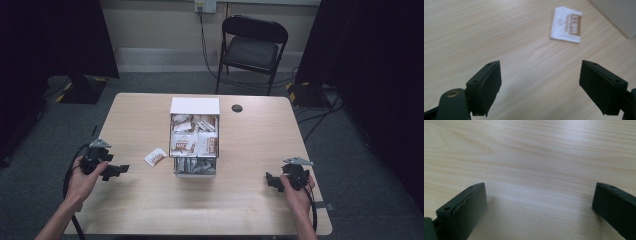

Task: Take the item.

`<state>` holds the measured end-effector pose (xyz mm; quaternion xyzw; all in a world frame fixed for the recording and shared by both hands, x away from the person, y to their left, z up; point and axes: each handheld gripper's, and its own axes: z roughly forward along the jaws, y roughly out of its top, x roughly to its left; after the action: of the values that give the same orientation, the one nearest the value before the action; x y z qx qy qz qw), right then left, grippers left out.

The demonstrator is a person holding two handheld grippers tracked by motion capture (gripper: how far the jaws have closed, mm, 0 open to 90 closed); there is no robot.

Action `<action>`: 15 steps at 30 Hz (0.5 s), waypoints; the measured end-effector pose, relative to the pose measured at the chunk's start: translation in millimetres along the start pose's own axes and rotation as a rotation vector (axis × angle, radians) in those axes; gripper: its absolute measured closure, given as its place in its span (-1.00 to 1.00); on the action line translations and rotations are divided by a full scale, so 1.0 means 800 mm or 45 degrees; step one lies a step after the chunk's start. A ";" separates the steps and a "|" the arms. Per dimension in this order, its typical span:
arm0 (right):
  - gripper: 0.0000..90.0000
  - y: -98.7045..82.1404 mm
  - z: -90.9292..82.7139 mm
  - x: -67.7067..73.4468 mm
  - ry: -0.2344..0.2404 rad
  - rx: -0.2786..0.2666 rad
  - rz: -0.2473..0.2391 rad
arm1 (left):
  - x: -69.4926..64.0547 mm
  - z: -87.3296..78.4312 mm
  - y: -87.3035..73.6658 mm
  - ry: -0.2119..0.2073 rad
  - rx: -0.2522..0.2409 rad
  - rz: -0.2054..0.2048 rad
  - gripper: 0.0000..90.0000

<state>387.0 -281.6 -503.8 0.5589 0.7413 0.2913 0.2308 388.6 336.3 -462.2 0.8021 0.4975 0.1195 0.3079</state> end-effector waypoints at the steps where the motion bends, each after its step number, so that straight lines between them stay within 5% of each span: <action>1: -1.00 0.000 0.000 0.000 0.000 0.000 0.000 | 0.003 0.002 -0.005 0.004 0.012 -0.008 -0.60; 15: -1.00 0.000 0.000 0.000 0.000 0.000 0.000 | 0.022 0.013 -0.044 0.108 0.049 -0.072 -0.60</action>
<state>387.1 -281.6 -503.8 0.5588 0.7414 0.2913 0.2308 376.7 359.3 -493.8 0.7879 0.5347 0.1350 0.2742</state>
